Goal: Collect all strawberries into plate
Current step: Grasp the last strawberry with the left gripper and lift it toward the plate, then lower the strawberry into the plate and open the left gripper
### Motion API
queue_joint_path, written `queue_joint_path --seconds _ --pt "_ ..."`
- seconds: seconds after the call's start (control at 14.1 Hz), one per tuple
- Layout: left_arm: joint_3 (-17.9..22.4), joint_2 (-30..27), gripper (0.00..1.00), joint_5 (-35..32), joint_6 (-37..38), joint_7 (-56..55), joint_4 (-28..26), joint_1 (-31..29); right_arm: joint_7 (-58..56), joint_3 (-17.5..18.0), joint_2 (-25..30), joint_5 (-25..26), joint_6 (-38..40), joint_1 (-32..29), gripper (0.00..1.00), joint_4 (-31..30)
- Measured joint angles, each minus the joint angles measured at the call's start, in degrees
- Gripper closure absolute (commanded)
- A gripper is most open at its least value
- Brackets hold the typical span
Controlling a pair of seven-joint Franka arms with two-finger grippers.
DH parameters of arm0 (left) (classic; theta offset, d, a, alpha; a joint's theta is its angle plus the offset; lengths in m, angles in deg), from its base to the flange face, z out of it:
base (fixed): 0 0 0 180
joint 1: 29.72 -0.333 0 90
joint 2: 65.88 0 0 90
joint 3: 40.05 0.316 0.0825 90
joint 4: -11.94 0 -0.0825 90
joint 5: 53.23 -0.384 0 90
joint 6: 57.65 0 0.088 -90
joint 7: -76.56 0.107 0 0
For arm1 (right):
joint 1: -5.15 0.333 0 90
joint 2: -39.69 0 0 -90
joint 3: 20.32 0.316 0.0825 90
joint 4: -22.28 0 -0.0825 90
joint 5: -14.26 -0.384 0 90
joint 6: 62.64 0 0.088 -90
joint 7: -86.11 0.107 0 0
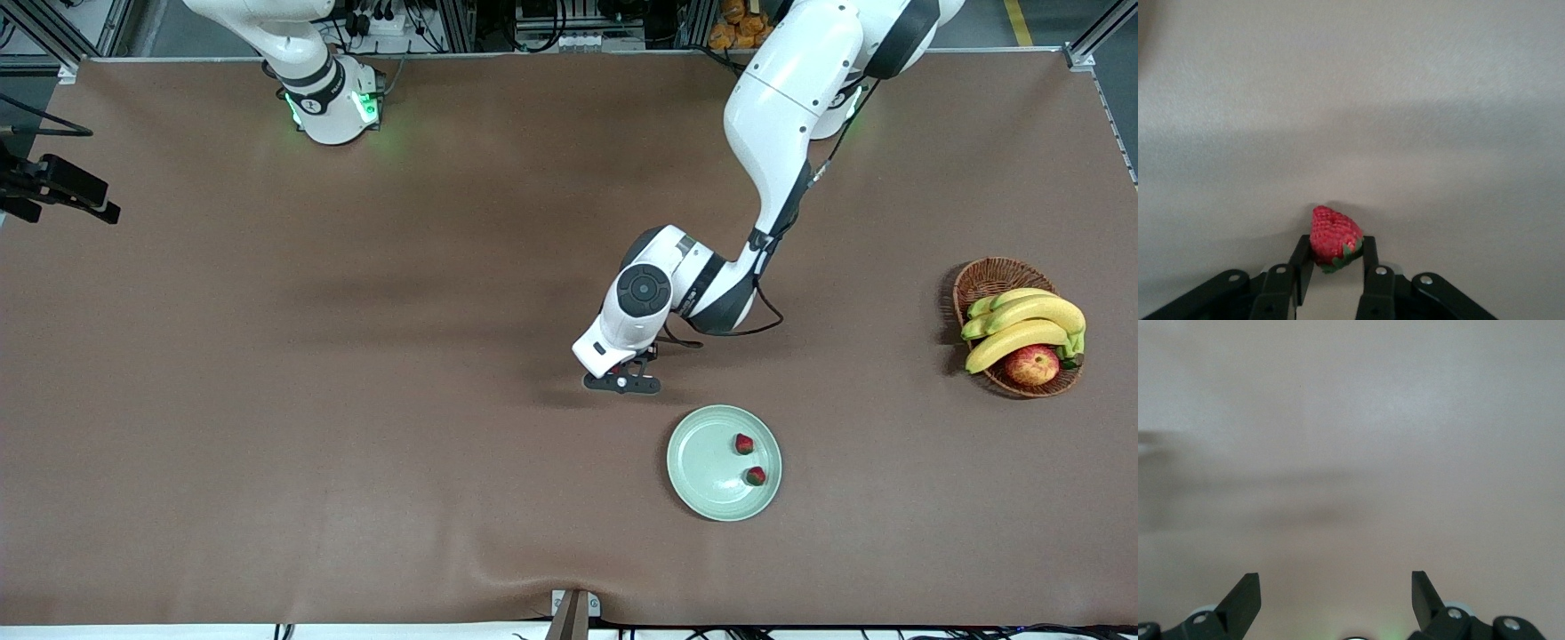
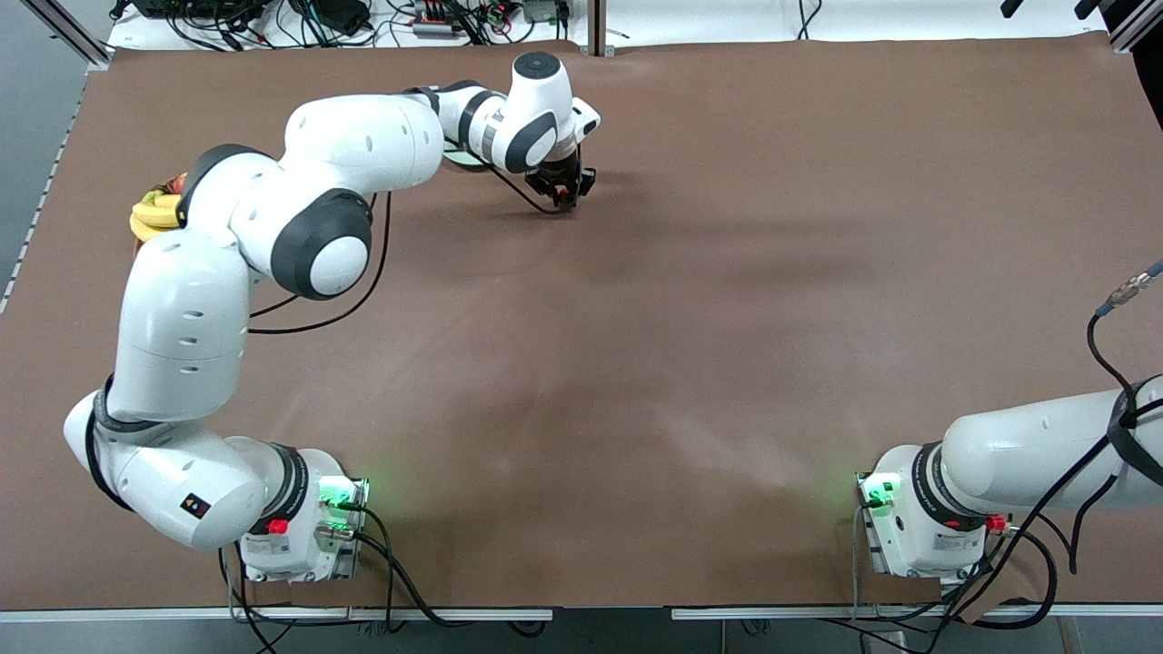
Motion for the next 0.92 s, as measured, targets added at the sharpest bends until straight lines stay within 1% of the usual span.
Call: queue_joint_path --seconds 0.14,0.28,0.43,0.71,0.85,0.92 --pt "0.6 -0.9 0.99 0.0 1.0 2.0 0.7 -0.3 0.0 0.1 -0.2 -0.1 0.0 0.0 0.0 0.0" --pt "1.3 -2.3 0.99 0.0 3.6 6.2 1.5 -1.9 0.1 0.0 -0.3 -0.5 0.0 0.0 0.0 0.0" --pt "1.5 -3.5 0.99 0.0 5.2 11.2 1.8 -5.1 0.1 0.0 -0.3 -0.8 0.0 0.0 0.0 -0.1" --pt "1.6 -3.6 0.97 0.0 5.3 21.7 1.9 -11.1 0.1 0.0 -0.3 -1.3 0.0 0.0 0.0 -0.3" --pt "1.5 -3.6 0.96 0.0 5.3 25.9 2.1 -13.1 0.1 0.1 -0.3 -1.3 0.1 0.0 0.0 -0.3" --pt "1.5 -3.5 0.94 0.0 5.3 27.0 2.2 -13.7 0.1 0.1 -0.3 -1.3 0.2 0.0 0.0 -0.3"
